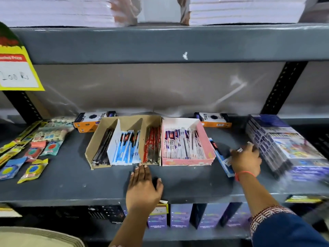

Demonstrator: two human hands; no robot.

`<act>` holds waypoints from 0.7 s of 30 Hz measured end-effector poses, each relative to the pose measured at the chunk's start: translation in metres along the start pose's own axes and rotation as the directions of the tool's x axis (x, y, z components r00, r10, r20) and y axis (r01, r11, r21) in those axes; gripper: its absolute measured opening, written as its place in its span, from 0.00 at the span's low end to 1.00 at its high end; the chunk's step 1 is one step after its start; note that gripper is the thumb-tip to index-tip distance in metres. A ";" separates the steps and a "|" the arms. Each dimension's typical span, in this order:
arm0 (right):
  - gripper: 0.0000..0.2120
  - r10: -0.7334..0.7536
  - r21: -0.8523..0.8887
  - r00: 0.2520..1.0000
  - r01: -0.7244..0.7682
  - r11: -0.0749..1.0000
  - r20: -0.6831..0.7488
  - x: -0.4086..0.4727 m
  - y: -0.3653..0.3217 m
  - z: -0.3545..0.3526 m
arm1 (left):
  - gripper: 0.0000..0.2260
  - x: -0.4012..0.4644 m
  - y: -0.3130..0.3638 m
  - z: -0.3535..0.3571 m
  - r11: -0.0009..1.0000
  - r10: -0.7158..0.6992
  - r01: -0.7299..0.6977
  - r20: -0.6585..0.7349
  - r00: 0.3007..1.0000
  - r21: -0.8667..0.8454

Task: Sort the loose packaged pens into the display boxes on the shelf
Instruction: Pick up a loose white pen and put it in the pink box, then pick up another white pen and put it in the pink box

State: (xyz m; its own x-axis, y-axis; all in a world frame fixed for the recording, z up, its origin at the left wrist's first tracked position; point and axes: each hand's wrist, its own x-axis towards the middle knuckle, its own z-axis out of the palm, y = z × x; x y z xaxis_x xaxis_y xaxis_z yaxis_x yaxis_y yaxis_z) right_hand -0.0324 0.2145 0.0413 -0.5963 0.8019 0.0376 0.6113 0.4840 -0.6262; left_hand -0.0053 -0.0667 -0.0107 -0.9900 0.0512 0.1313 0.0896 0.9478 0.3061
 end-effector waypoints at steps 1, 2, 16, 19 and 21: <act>0.25 0.000 -0.087 0.999 0.005 0.996 0.051 0.000 0.007 0.001 | 0.30 0.000 0.000 0.000 1.000 -0.001 0.001 -0.003 1.000 0.000; 0.26 -0.006 -0.130 0.996 0.017 0.991 0.089 0.001 0.009 0.003 | 0.30 0.001 0.000 0.001 1.000 -0.001 0.001 -0.007 1.000 0.002; 0.20 0.101 -0.113 0.956 -0.072 0.991 0.276 0.035 -0.004 -0.004 | 0.31 0.002 -0.002 0.003 1.000 -0.007 0.007 -0.003 1.000 -0.001; 0.20 0.108 -0.111 0.947 -0.077 0.991 0.302 0.041 -0.008 -0.002 | 0.31 0.002 -0.003 0.003 1.000 -0.002 0.002 -0.014 1.000 0.012; 0.20 0.129 -0.092 0.939 -0.104 0.990 0.320 0.045 -0.009 -0.001 | 0.31 0.001 -0.004 0.003 1.000 0.002 -0.002 -0.011 1.000 0.010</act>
State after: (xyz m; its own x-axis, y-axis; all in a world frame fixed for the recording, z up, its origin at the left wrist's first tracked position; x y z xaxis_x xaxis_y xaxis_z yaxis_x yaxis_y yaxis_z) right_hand -0.0643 0.2459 0.0495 -0.6476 0.7027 -0.2948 0.7156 0.4279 -0.5521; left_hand -0.0075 -0.0693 -0.0150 -0.9886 0.0497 0.1418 0.0903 0.9508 0.2964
